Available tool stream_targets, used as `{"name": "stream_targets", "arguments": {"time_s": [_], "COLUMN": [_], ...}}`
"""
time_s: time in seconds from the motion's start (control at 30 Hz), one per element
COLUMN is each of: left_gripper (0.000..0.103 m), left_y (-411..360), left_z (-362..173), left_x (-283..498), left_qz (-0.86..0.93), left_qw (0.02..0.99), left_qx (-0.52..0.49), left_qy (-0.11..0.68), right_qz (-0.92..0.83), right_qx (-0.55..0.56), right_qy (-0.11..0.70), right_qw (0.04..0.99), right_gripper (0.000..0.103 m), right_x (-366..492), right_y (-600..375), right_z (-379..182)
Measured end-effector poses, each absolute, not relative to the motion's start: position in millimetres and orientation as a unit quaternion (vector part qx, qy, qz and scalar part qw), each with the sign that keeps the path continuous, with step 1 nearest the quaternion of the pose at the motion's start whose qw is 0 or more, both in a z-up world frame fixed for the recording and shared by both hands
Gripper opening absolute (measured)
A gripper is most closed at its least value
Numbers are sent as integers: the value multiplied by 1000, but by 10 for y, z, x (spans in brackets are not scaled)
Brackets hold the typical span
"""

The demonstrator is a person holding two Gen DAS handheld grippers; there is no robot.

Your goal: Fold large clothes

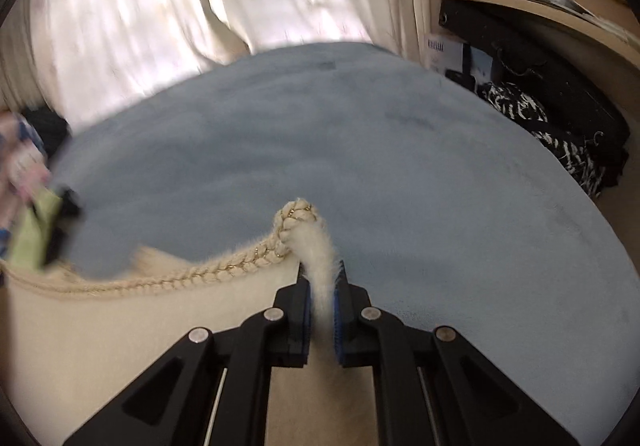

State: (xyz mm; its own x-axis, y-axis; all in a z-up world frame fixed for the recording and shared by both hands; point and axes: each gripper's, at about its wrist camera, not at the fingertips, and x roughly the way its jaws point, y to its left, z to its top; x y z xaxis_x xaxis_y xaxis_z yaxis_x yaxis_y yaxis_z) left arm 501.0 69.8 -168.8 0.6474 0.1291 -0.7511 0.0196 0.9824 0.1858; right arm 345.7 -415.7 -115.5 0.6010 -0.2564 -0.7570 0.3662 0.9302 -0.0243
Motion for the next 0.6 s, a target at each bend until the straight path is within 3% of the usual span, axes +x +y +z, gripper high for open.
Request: {"name": "stream_targets", "arguments": {"time_s": [0.17, 0.3, 0.47, 0.53, 0.6], "left_gripper": [7, 21, 26, 36, 62], "left_y": [727, 803, 704, 562, 434], "left_z": [-2047, -1909, -1532, -1324, -1188], "left_x": [5012, 4966, 4562, 4211, 3908], "left_qz": [45, 50, 67, 44, 33], "left_qw": [903, 902, 903, 911, 915], "left_qx": [90, 68, 94, 93, 81], "left_qy": [418, 423, 414, 400, 394], "right_qz": [-186, -181, -152, -130, -101], "right_qx": [75, 87, 111, 101, 92], "right_qy": [453, 471, 446, 440, 430], "right_qw": [869, 859, 875, 883, 892], "right_gripper": [12, 27, 28, 30, 37], "right_x": [3629, 3575, 3154, 2998, 2824], "right_y": [-4247, -4306, -4009, -3734, -3395], "right_z": [-1436, -1285, -834, -717, -628]}}
